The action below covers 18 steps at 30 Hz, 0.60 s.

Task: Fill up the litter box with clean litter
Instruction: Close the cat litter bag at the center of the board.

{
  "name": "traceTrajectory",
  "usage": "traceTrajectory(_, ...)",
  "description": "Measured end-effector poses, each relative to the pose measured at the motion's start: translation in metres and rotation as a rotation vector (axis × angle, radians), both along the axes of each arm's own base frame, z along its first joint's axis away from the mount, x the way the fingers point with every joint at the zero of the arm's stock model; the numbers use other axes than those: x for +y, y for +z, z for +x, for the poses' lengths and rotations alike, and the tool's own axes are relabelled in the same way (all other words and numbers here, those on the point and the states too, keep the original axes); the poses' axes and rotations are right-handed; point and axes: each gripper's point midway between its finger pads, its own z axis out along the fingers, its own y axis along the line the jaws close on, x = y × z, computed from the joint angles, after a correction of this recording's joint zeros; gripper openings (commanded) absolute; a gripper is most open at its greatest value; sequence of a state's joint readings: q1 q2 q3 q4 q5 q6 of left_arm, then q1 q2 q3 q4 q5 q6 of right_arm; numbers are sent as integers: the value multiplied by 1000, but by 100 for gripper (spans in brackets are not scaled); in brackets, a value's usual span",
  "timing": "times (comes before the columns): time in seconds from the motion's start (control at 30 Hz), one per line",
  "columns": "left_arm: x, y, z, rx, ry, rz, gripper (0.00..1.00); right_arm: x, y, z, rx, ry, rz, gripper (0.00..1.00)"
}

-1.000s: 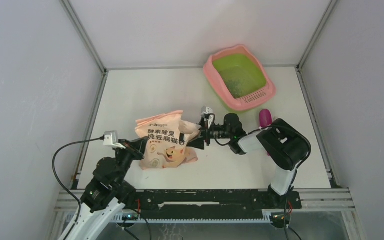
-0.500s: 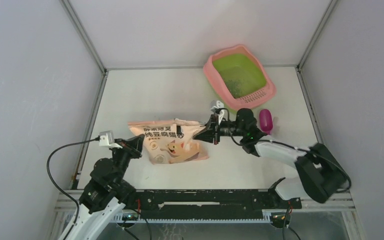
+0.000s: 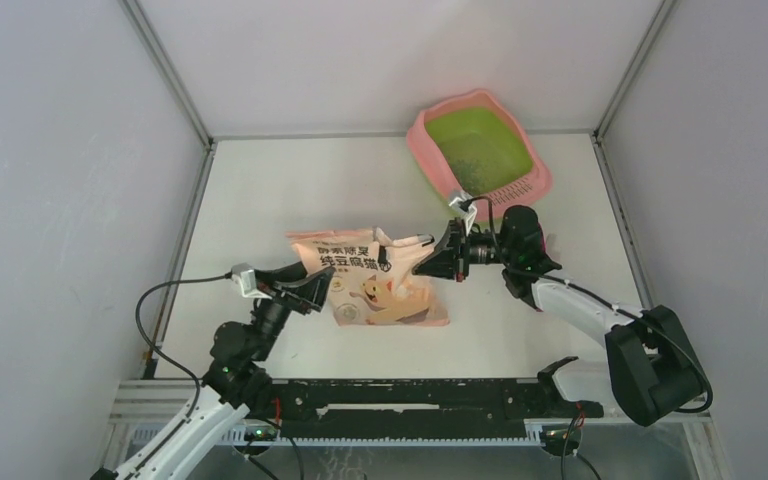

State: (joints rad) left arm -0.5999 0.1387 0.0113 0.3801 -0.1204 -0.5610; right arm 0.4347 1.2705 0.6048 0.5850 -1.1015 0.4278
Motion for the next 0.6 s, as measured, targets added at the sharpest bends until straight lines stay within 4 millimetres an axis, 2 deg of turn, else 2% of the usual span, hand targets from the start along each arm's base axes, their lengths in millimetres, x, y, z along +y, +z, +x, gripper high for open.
traceTrajectory(0.07,-3,15,-4,-52,-27,-27,83,-3,4,-2,24,13,12,0)
traceTrajectory(0.23,-12,33,-14,-127,-97,-46,82,-8,19,-7,41,46,41,0)
traceTrajectory(0.37,-15,37,-18,-148,-123,-46,80,-7,34,-9,37,76,59,0)
traceTrajectory(0.6,-10,30,-14,-130,-86,-29,79,-6,62,-14,9,127,99,0)
